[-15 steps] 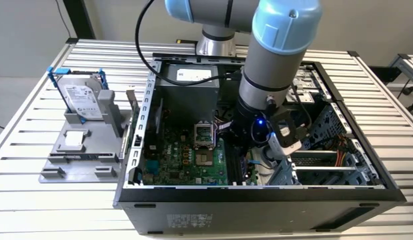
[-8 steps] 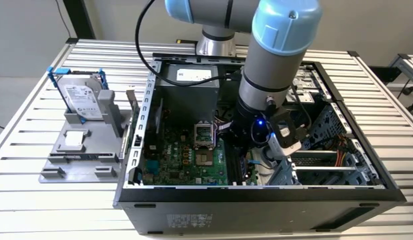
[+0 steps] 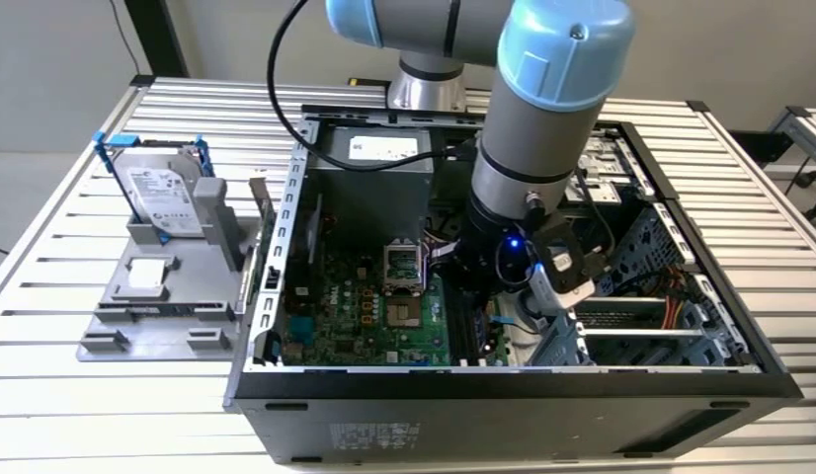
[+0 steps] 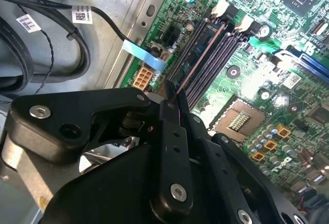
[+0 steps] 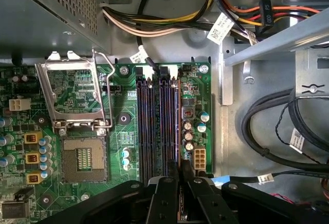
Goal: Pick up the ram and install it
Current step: 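Insert the ram into the slot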
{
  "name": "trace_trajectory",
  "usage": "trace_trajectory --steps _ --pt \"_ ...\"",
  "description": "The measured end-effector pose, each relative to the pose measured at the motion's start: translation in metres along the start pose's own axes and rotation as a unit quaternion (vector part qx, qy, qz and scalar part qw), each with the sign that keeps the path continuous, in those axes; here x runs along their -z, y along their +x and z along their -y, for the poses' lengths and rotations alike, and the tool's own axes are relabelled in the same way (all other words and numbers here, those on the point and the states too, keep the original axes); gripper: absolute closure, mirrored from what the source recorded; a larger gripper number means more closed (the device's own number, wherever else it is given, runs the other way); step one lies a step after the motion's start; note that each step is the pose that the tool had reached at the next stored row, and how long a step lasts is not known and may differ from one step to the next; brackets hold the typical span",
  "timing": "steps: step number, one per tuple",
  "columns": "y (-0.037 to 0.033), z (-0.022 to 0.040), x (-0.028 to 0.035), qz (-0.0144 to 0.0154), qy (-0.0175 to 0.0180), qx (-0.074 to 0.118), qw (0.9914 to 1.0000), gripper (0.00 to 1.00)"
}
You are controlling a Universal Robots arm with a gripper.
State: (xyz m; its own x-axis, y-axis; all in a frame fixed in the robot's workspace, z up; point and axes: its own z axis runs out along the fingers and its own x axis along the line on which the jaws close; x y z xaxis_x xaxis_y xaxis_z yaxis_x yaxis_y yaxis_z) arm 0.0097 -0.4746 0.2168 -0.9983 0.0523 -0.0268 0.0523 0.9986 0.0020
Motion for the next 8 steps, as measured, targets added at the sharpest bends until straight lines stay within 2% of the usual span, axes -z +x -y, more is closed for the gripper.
trace_trajectory --steps 8 --pt "0.0 0.0001 -0.0009 -0.0019 0.0001 0.003 0.99999 1.0"
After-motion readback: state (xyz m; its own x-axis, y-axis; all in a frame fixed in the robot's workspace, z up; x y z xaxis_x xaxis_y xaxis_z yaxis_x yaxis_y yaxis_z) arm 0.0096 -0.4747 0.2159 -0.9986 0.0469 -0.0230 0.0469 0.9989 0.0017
